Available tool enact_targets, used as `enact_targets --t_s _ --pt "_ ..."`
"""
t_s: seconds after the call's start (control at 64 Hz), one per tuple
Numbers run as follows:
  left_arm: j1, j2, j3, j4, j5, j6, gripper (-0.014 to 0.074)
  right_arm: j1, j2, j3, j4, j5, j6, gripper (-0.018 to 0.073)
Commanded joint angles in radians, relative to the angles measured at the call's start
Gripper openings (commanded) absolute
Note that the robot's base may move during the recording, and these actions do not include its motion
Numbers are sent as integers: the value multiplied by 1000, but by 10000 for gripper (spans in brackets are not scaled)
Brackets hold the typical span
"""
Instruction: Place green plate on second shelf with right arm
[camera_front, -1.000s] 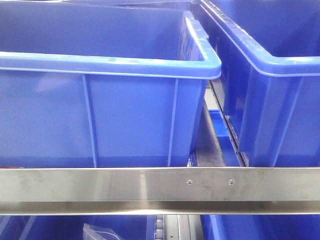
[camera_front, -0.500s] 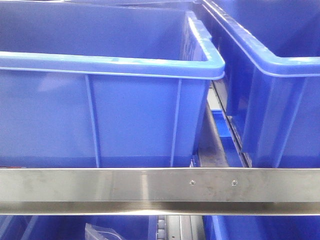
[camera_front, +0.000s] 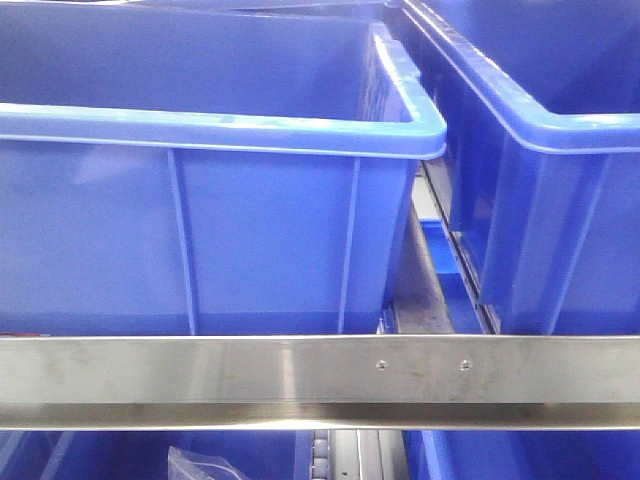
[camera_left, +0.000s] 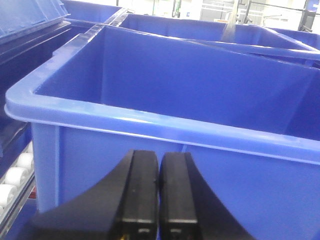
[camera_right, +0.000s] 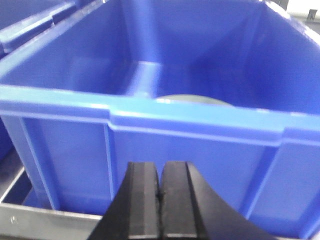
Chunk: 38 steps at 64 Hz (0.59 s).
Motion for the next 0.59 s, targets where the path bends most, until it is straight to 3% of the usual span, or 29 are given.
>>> enact_targets --t_s 0.0,0.578 --pt "-3 -16 41 -8 -89 -3 130 0 -13 -17 5 -71 -12 56" --pt "-3 -16 41 -8 -89 -3 130 0 -13 -17 5 -71 -12 56"
